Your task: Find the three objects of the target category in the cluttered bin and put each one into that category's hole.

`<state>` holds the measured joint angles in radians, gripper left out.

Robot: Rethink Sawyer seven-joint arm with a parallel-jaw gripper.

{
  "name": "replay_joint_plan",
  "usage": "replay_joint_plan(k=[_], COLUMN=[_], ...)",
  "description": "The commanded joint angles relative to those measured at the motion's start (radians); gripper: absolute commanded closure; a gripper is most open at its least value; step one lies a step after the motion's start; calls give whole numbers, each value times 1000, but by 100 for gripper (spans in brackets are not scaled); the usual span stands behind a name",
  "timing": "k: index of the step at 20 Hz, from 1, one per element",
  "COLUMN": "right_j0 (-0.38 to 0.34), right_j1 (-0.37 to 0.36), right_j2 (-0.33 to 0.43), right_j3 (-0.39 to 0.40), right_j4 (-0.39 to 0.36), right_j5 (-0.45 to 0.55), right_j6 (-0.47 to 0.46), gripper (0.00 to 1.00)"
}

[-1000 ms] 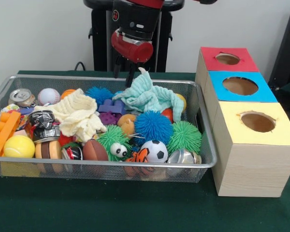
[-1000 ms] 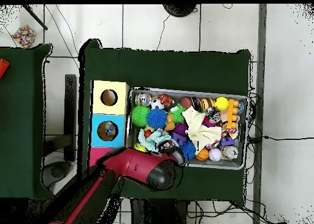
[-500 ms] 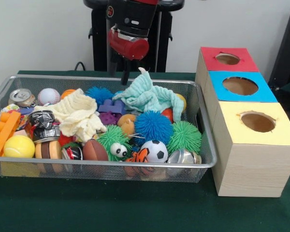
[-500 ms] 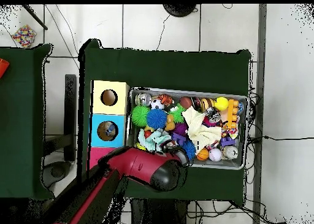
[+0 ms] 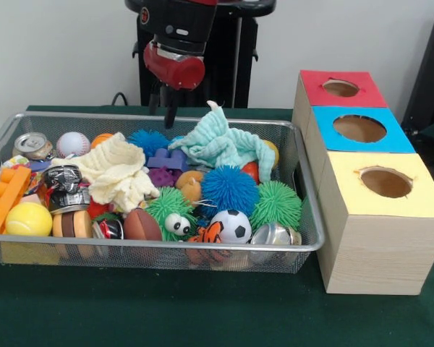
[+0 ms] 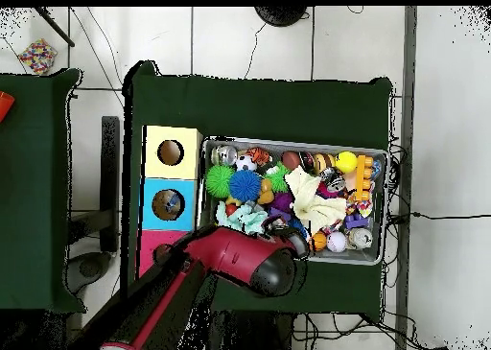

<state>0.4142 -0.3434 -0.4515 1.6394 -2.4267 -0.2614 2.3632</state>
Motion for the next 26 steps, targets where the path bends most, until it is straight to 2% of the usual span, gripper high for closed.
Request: replay_joint_plan(k=[1, 6, 13, 18, 26], right_j0=[-82, -185, -353, -524, -796], right_j1=[-12, -84, -191, -249, -325], right_j2=[201, 267, 364, 475, 644], right_j3=[18, 67, 163, 205, 256], right_j4=[-61, -91, -176, -227, -231], right_j5=[100, 155, 218, 190, 21], right_j6=[-309, -383, -451, -494, -558], gripper=[0, 0, 0, 0, 0])
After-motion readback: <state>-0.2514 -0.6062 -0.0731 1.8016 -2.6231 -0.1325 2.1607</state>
